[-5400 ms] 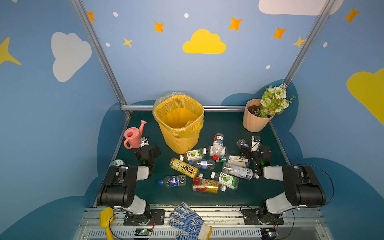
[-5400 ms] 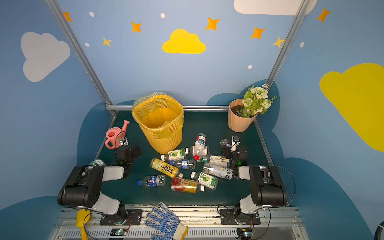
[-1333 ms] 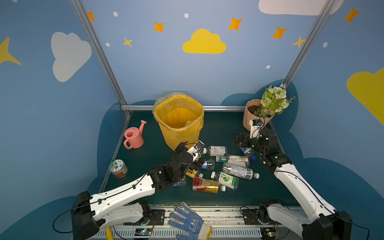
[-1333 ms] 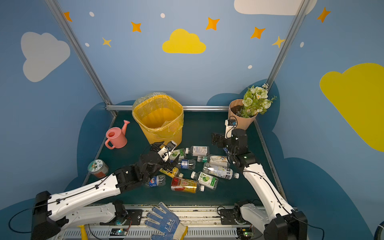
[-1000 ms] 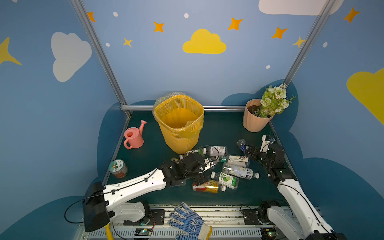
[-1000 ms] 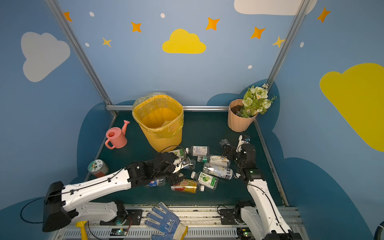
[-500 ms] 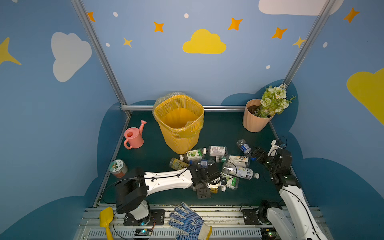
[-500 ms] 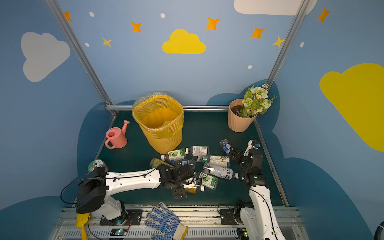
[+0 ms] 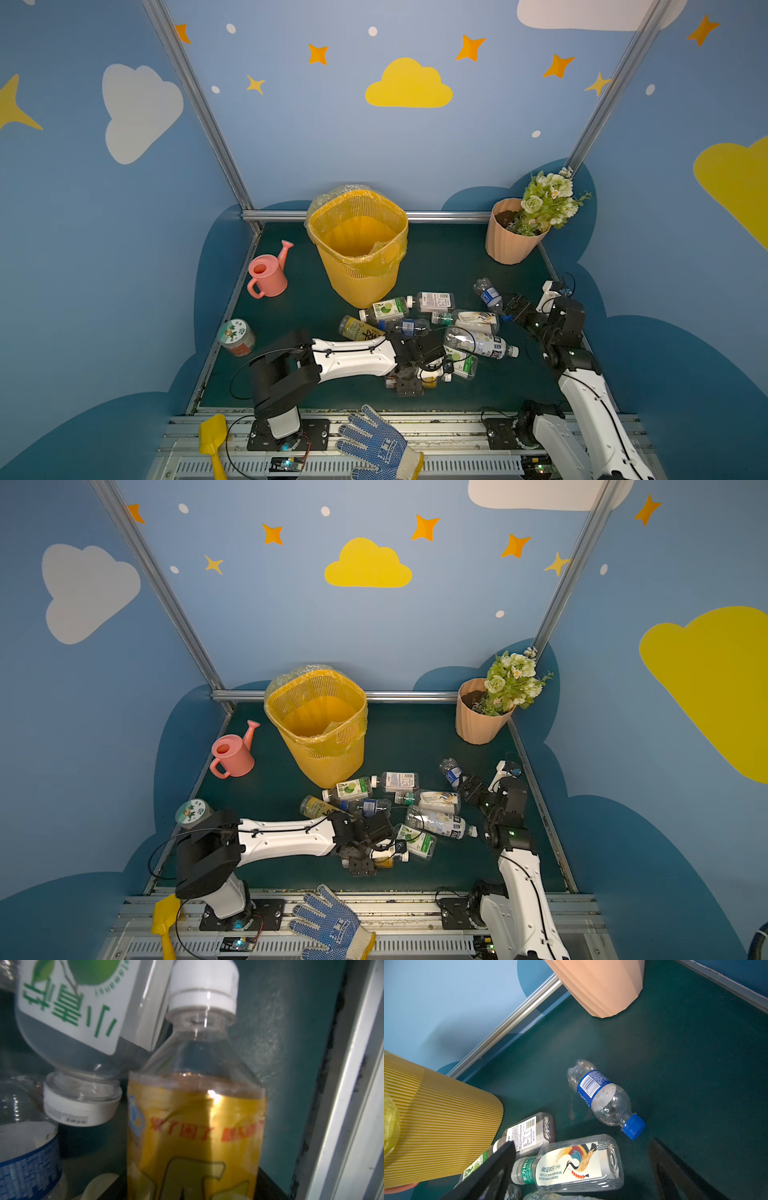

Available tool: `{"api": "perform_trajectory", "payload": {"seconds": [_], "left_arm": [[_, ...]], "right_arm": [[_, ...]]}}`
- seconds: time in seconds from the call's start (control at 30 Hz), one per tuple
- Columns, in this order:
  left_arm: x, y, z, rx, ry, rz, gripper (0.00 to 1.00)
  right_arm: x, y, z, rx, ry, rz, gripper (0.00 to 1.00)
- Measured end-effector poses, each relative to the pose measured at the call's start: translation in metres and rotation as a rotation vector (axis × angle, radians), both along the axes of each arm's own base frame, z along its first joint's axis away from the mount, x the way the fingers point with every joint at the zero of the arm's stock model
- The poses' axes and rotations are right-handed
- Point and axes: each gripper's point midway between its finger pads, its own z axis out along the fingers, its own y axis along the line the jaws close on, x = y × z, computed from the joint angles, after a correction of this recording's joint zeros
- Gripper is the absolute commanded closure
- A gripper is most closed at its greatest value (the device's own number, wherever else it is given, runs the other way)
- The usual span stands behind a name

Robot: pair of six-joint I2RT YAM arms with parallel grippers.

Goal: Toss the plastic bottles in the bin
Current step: 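Grasp the yellow-labelled tea bottle with the left gripper while the right arm withdraws, then lift the yellow-labelled bottle with the left gripper and release it into the yellow bin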

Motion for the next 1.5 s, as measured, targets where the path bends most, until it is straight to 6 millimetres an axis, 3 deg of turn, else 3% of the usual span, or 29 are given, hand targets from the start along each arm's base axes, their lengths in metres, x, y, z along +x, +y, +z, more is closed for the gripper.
{"api": "perform_trajectory", "payload": {"seconds": [0.4, 0.57, 0.87, 0.97, 1.17, 1.5], "left_arm": [[-0.002, -0.01, 0.005, -0.054, 0.018, 0.012, 0.45], [-0.001, -0.014, 0.023, -0.113, 0.009, 0.035, 0.47], [0.001, -0.014, 0.072, -0.265, -0.038, 0.075, 0.5], [0.005, -0.013, 0.095, -0.33, -0.072, 0.097, 0.5], [0.032, -0.004, 0.159, -0.514, -0.181, 0.2, 0.5], [0.086, 0.031, 0.307, -0.876, -0.588, 0.352, 0.51]], "right_arm": [[-0.001, -0.003, 0.003, 0.022, -0.008, -0.014, 0.03], [-0.001, -0.002, 0.003, 0.029, -0.008, -0.01, 0.03], [0.0, -0.003, 0.004, 0.046, -0.008, -0.02, 0.03], [0.0, -0.003, 0.004, 0.05, -0.008, -0.023, 0.03], [0.003, -0.002, 0.003, 0.065, -0.007, -0.023, 0.03], [0.004, -0.001, 0.004, 0.074, -0.012, -0.021, 0.03]]}}
